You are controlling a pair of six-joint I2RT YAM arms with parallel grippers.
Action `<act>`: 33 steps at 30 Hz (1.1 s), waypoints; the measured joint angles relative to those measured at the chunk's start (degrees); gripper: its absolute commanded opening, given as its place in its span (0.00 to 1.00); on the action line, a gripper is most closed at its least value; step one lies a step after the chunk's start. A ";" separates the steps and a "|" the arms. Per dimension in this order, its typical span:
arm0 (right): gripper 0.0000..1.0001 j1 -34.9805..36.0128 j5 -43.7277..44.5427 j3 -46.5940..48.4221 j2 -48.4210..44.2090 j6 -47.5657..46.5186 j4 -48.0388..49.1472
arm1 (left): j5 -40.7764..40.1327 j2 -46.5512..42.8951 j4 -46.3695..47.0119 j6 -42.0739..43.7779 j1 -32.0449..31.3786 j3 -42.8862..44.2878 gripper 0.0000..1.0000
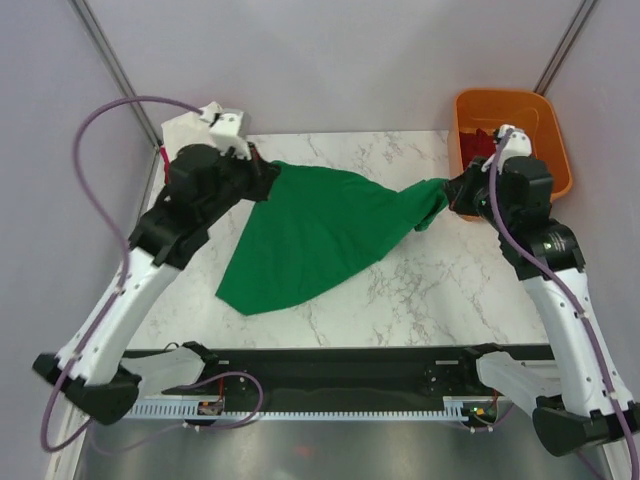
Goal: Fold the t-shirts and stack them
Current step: Flatten the tshirt out
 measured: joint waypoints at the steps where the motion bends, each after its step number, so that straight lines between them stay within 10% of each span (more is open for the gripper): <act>1: 0.00 0.00 0.22 1.27 -1.42 -0.35 -0.11 | -0.98 -3.41 -1.66 0.59 -0.11 0.15 0.02; 11: 0.00 0.17 4.02 18.69 -13.70 -4.20 0.00 | -1.99 -27.82 -13.70 7.06 -0.13 5.55 0.02; 20: 0.00 0.37 2.21 41.99 -15.74 -5.66 3.80 | 0.28 -31.80 -17.70 8.74 -0.13 22.05 0.02; 33: 0.00 0.37 -0.46 31.21 17.86 -6.82 16.55 | -10.05 -15.23 -9.62 13.97 0.28 5.25 0.02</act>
